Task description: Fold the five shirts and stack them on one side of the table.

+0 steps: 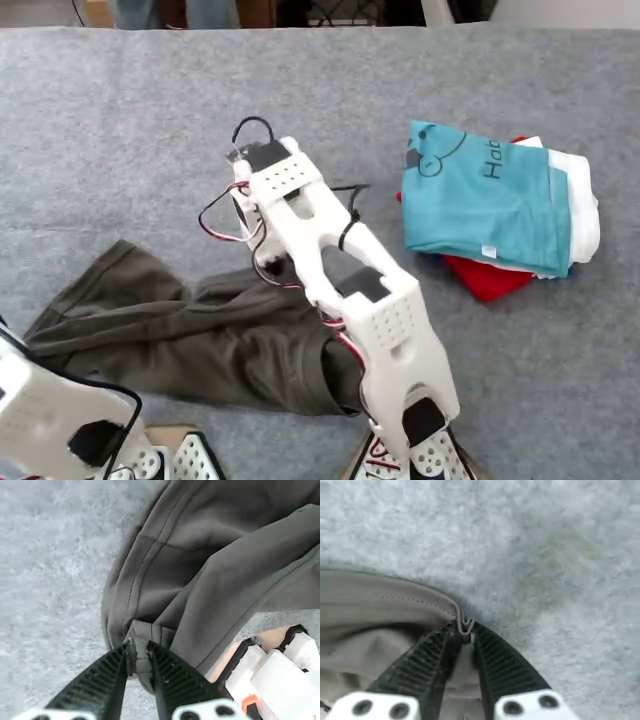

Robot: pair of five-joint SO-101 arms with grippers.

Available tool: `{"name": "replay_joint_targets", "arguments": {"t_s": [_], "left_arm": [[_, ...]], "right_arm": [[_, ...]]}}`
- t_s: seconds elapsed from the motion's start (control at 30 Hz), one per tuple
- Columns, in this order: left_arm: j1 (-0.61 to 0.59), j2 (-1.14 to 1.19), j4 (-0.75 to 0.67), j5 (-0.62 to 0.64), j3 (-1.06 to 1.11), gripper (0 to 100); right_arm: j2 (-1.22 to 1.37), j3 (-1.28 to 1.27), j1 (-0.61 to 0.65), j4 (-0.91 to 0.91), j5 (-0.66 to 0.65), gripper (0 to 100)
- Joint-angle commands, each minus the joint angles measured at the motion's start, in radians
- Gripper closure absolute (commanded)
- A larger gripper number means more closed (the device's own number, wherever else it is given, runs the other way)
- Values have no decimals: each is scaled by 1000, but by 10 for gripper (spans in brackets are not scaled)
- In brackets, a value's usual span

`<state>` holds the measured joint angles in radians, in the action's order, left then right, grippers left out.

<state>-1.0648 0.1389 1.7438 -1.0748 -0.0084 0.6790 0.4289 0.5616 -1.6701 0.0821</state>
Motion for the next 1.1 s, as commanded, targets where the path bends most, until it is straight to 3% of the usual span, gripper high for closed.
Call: {"name": "replay_joint_targets", "arguments": {"t_s": [0.0,0.23,0.4,0.53,0.63,0.83,1.07], "left_arm": [[62,-97,14,140,-96,970],[196,-216,14,551,-344,970],[199,-290,9,891,-653,970],[196,-327,9,1069,-875,970],[196,-361,9,1149,-1027,970],[196,-453,9,1180,-1274,971],[165,-601,9,1171,-1336,971]], "right_arm": [[-134,99,-14,-11,-12,984],[-325,452,-34,-3,-77,984],[-386,823,-94,89,-101,984],[-395,1095,-146,193,-107,984],[-397,1245,-152,255,-167,984],[-553,1211,-152,419,-241,985],[-750,1155,-150,523,-241,985]]}}
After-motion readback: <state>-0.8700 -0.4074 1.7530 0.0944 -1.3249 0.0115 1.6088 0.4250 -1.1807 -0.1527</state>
